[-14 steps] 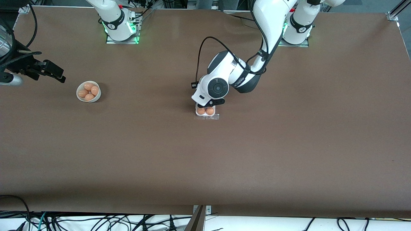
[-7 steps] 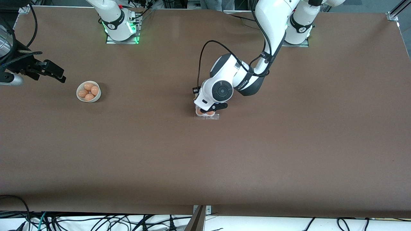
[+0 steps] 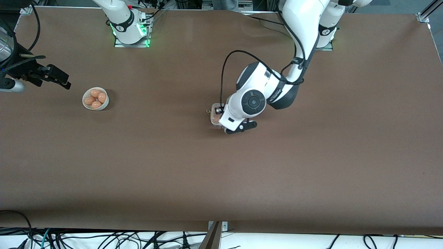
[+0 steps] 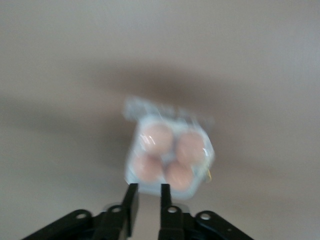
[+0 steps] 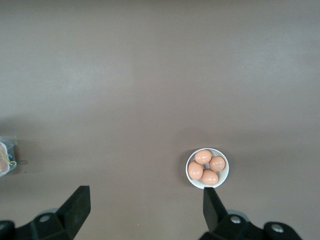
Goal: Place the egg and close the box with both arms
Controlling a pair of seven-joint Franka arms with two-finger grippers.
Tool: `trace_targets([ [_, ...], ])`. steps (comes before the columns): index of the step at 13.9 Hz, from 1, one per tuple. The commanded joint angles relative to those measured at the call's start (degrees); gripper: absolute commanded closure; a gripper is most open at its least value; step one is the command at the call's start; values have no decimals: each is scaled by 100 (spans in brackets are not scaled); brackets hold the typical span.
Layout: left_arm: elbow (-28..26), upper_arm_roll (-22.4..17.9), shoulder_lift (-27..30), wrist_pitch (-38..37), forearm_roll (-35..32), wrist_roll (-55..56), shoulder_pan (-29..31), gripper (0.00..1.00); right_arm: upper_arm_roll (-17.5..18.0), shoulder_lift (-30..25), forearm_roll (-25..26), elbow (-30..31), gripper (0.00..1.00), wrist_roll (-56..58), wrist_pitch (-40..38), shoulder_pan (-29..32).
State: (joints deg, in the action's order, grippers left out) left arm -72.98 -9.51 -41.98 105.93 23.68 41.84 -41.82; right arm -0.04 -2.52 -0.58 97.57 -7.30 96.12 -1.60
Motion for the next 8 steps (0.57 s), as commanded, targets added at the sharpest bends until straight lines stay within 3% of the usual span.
trace_targets([
  [1, 232, -77, 224, -335, -530, -255, 426, 36, 101, -12, 67, -28, 0, 9, 3, 98],
  [3, 241, -77, 444, -520, -548, -823, 893, 16, 101, -12, 67, -28, 0, 9, 3, 98],
  [6, 241, -112, 813, -679, -1160, -1450, 1412, 0, 92, -12, 67, -28, 0, 9, 3, 98],
  [8, 241, -121, 902, -679, -1697, -1477, 1580, 0, 92, -12, 67, -28, 0, 9, 3, 98],
])
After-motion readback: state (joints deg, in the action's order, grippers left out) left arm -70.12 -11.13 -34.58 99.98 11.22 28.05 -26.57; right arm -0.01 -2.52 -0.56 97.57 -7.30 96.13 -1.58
